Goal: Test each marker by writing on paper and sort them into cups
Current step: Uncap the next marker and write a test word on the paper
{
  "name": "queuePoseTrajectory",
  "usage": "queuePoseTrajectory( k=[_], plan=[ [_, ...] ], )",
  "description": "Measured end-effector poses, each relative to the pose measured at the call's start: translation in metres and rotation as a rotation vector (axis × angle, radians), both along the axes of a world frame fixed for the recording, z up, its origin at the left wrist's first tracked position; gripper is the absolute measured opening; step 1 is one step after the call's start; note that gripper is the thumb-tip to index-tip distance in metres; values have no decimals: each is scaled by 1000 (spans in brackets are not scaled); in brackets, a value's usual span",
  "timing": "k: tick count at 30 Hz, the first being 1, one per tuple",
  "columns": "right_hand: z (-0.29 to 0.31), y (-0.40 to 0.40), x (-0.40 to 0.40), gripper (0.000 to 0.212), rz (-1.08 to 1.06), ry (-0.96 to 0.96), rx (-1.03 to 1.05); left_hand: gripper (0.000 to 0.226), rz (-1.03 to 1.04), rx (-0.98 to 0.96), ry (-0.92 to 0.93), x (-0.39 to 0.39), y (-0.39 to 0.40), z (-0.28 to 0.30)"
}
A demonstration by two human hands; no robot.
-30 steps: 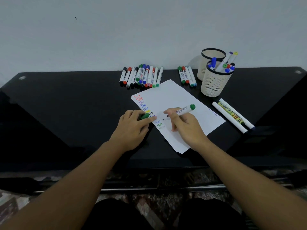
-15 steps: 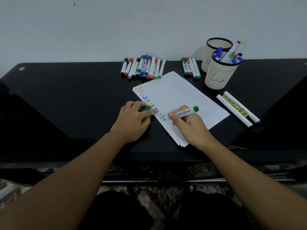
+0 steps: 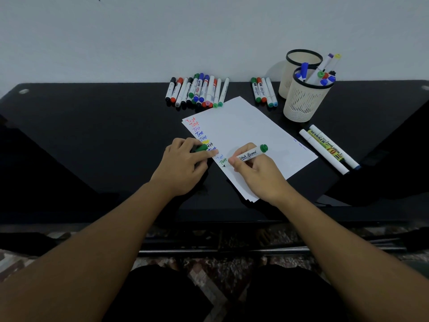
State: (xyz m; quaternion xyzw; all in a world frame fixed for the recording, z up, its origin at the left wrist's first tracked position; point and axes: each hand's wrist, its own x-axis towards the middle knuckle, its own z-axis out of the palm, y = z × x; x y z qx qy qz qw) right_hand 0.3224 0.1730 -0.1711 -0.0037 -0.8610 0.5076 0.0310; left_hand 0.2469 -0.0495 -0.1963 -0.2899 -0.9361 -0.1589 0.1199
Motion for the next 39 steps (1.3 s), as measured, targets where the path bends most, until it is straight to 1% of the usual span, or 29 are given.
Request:
queuePoseTrajectory(
  k=[10, 13, 18, 24, 29, 39],
  plan=[
    [-1, -1, 0, 12, 4, 26, 65, 43, 5, 3, -16, 0, 0, 0],
    [0, 0, 0, 11, -55, 38, 50, 42, 6, 10, -8, 0, 0, -1],
    [-1, 0, 0, 13, -37, -1, 43, 42, 7, 7, -2, 0, 1, -1],
    [2, 0, 3, 13, -5, 3, 52, 42, 2, 15, -3, 0, 1, 0],
    [4, 0, 6, 12, -25, -11, 6, 40, 4, 30, 12, -2, 0, -3],
    [6, -1, 5, 10, -33, 6, 30, 42, 4, 28, 1, 0, 0, -1]
  ],
)
